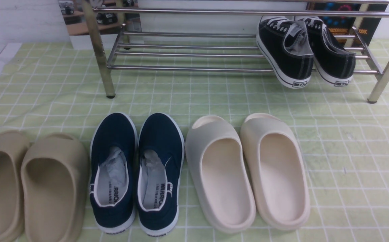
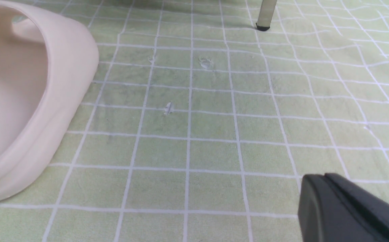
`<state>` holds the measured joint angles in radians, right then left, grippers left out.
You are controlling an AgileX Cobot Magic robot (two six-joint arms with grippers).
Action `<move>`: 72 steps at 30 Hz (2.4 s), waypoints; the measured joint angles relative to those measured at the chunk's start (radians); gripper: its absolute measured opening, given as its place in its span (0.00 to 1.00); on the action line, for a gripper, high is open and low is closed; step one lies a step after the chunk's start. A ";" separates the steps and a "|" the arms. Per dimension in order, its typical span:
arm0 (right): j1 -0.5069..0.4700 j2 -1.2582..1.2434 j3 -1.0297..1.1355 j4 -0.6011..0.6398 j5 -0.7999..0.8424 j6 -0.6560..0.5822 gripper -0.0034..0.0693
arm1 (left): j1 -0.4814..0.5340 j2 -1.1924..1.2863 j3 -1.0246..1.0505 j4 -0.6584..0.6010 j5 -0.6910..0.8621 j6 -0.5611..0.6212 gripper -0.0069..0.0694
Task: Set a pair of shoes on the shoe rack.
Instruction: Use the left arm to grab the shoe closest to it, then use the left arm to put a shoe into the shoe rack
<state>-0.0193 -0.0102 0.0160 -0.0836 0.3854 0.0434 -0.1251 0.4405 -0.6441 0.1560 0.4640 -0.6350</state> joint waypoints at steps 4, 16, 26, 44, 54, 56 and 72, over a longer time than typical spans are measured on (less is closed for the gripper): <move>0.000 0.000 0.000 0.000 0.000 0.000 0.06 | 0.000 0.166 -0.016 -0.071 0.045 0.005 0.40; 0.000 0.000 0.000 0.000 0.001 0.000 0.07 | 0.000 0.839 -0.193 -0.418 0.393 0.387 0.40; 0.000 0.000 0.000 0.000 0.001 0.000 0.09 | 0.000 1.078 -0.202 -0.451 0.309 0.419 0.42; 0.000 0.000 0.000 0.000 0.001 0.000 0.10 | 0.000 1.024 -0.405 -0.420 0.445 0.428 0.12; 0.000 0.000 0.000 0.000 0.001 0.000 0.11 | 0.000 1.271 -0.923 -0.388 0.621 0.440 0.12; 0.000 0.000 0.000 0.000 0.001 0.000 0.11 | 0.000 1.384 -1.054 -0.388 0.653 0.440 0.12; 0.000 0.000 0.000 0.000 0.001 0.000 0.14 | -0.014 1.950 -1.877 -0.522 0.793 0.276 0.12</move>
<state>-0.0193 -0.0102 0.0160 -0.0836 0.3862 0.0430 -0.1386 2.3905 -2.5211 -0.3657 1.2568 -0.3588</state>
